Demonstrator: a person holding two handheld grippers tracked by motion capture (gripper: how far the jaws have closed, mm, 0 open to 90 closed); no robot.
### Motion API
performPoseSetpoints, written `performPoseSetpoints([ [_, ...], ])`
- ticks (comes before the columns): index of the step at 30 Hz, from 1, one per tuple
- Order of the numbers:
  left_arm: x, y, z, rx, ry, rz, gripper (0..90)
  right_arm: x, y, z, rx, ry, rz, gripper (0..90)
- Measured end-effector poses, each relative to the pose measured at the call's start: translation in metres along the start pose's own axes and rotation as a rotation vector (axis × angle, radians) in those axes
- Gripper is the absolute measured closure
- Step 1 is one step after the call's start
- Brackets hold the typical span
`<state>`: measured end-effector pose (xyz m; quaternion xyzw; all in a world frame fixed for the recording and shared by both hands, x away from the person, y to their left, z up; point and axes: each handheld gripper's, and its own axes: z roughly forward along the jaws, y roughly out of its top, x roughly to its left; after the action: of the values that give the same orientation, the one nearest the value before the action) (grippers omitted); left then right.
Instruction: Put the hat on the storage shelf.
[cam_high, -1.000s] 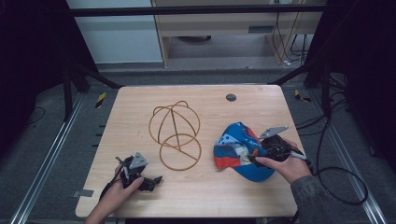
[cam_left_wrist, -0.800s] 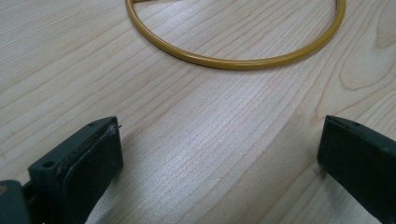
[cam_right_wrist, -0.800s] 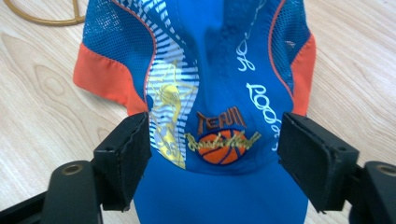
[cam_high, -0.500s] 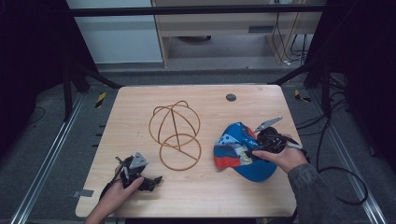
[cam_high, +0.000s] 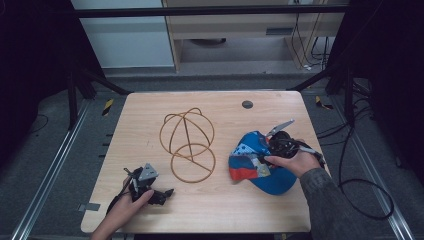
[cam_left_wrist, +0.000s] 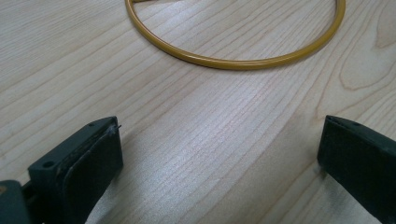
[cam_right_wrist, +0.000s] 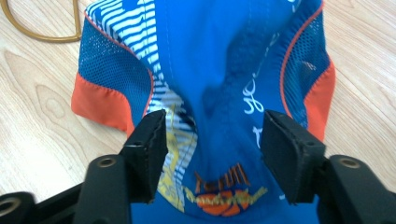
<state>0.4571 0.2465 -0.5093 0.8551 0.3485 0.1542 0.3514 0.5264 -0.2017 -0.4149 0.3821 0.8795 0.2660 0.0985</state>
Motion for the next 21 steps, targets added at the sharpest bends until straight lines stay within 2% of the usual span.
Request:
performPoseSetpoints([
  [3, 0.0, 0.0, 0.0, 0.0, 0.0, 0.0, 0.0, 0.0, 0.004, 0.005, 0.019, -0.001, -0.013, 48.3],
  [4, 0.0, 0.0, 0.0, 0.0, 0.0, 0.0, 0.0, 0.001, 0.004, 0.007, 0.026, 0.007, -0.014, 56.0],
  [10, 0.0, 0.0, 0.0, 0.0, -0.002, 0.003, 0.0, 0.0, 0.003, 0.009, 0.039, 0.044, -0.029, 84.9],
  [11, 0.0, 0.0, 0.0, 0.0, -0.001, 0.003, 0.0, 0.0, 0.003, 0.008, 0.038, 0.048, -0.029, 87.5],
  [19, 0.0, 0.0, 0.0, 0.0, -0.001, 0.002, 0.0, -0.001, 0.001, -0.001, 0.021, 0.064, -0.009, 89.9],
  [21, 0.0, 0.0, 0.0, 0.0, -0.001, 0.002, 0.0, -0.003, -0.002, -0.009, -0.012, 0.072, -0.001, 89.9],
])
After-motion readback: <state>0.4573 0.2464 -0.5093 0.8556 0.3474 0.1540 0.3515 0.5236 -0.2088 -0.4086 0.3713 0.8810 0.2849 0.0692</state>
